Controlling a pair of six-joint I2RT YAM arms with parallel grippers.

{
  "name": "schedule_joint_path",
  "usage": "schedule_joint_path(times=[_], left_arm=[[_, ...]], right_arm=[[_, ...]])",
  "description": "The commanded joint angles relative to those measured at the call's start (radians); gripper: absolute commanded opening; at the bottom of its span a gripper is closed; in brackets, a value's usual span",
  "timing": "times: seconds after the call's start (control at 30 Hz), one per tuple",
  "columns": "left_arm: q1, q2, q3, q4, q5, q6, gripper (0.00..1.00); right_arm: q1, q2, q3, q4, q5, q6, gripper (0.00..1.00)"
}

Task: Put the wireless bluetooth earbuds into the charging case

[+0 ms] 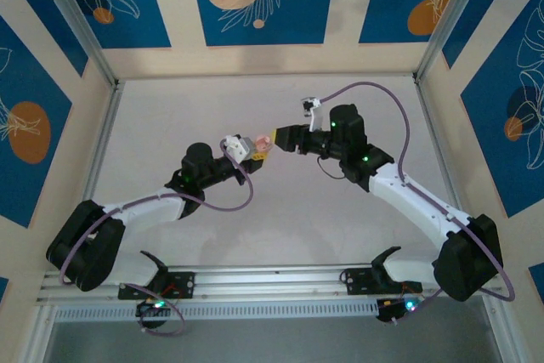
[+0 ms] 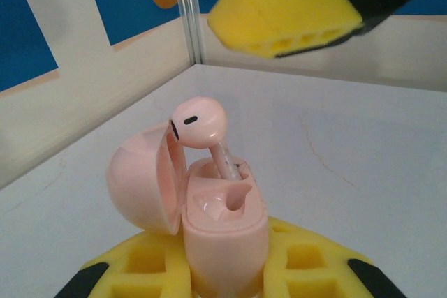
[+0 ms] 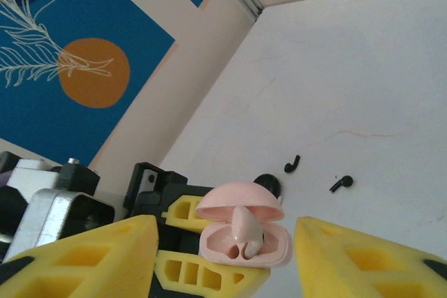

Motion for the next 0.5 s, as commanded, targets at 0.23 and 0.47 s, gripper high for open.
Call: schedule_joint_path(times=[0.23, 0.47], left_arm=[[-0.012, -0.017, 0.029, 0.027, 0.045, 0.025, 0.17], [-0.012, -0.022, 0.033, 0.019, 0.052, 0.028, 0.18]], right_arm=[[-0.032, 0.053, 0.144, -0.195, -0.157, -0.158, 0.43], [-0.042, 0.11, 0.196, -0.275, -0.173, -0.236, 0.43]])
